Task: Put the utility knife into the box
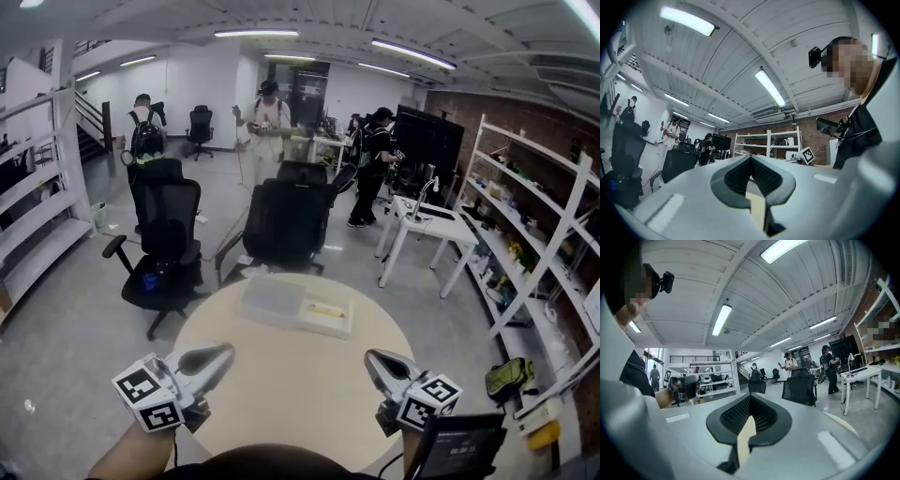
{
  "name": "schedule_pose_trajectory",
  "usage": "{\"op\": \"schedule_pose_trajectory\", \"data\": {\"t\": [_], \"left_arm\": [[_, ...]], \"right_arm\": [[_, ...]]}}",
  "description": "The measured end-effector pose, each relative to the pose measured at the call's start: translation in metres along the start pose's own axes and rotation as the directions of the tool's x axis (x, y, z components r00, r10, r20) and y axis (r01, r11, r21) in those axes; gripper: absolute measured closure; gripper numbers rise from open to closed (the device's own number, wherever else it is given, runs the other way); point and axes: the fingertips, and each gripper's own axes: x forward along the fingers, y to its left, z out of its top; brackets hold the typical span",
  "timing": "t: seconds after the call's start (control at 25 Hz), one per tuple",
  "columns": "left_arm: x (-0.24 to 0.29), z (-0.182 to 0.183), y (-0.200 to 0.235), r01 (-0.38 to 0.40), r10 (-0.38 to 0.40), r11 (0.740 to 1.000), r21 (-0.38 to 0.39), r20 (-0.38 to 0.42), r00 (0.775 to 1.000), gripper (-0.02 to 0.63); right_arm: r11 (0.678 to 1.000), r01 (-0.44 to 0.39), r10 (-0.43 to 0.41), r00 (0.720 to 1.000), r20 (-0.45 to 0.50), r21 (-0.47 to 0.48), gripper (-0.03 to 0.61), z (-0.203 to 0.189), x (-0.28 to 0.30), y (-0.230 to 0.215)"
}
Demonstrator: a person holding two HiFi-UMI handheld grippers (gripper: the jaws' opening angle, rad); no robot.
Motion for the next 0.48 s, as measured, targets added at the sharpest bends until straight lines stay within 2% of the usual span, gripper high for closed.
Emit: {"op": "schedule_pose_trajectory", "data": {"t": [0.2,0.48], "left_arm": [[-0.004,-0.003,0.006,-0.011,0.011,1.0,-0.014,-0.008,1.0,0.614],[0.0,-0.002,0.011,0.021,-0.021,1.0,-0.021,-0.007,1.0,0.614]], "right_arm": [[1.0,-0.012,0.012,1.0,0.004,-0.005,0.566,0.001,0.005,0.005],[1.0,-0.001,0.001,1.0,0.003,-0.011,0.566,0.005,0.009,0.008]]}}
